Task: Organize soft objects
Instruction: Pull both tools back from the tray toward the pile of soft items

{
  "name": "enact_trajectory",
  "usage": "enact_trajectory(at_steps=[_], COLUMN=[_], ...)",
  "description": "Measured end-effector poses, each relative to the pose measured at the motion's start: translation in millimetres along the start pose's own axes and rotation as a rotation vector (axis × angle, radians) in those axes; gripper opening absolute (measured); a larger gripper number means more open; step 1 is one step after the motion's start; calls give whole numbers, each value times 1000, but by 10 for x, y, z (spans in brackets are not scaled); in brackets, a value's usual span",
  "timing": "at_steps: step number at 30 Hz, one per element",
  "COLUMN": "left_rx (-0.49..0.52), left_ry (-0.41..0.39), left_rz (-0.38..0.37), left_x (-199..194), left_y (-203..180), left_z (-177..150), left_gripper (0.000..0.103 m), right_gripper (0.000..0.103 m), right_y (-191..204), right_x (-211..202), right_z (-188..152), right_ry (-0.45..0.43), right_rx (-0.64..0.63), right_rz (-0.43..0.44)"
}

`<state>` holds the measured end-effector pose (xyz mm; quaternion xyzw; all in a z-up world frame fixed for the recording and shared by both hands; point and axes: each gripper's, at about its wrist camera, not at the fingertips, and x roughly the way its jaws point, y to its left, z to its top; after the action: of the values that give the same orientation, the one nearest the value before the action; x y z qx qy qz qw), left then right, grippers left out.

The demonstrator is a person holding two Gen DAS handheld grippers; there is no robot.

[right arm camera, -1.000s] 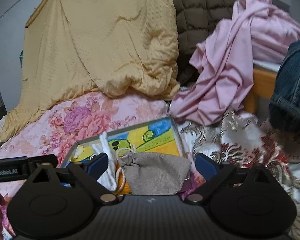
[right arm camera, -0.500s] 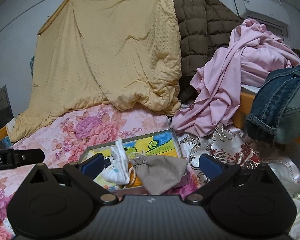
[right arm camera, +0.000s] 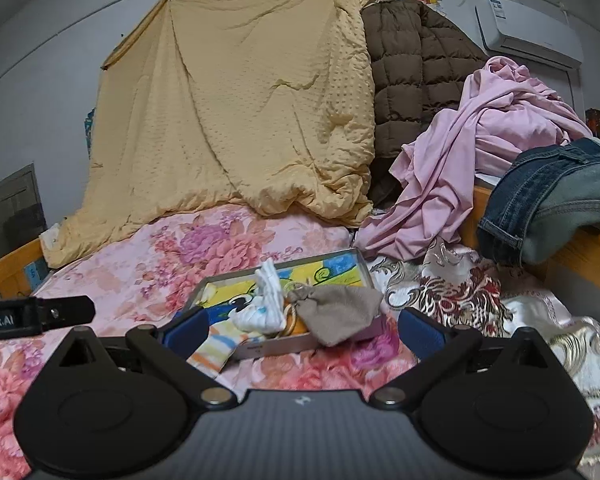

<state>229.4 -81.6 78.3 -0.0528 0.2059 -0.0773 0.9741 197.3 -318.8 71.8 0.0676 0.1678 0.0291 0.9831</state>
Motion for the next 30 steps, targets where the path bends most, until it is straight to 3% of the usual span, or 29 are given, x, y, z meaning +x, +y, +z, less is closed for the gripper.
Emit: enact_trajectory(at_steps=[15,30], left_rx=[-18,23], left_ry=[-2,56], left_rz=[11,26], left_x=[-555,-602], left_y=[100,249], left_z=[-481,-761], left_gripper=[102,102], right_gripper=[103,103], right_y=[126,215], right_x=[-484,-470], right_z=[-306,-459], right_ry=[45,148], right_rx=[-18,-68], right_rz=[-48,-77])
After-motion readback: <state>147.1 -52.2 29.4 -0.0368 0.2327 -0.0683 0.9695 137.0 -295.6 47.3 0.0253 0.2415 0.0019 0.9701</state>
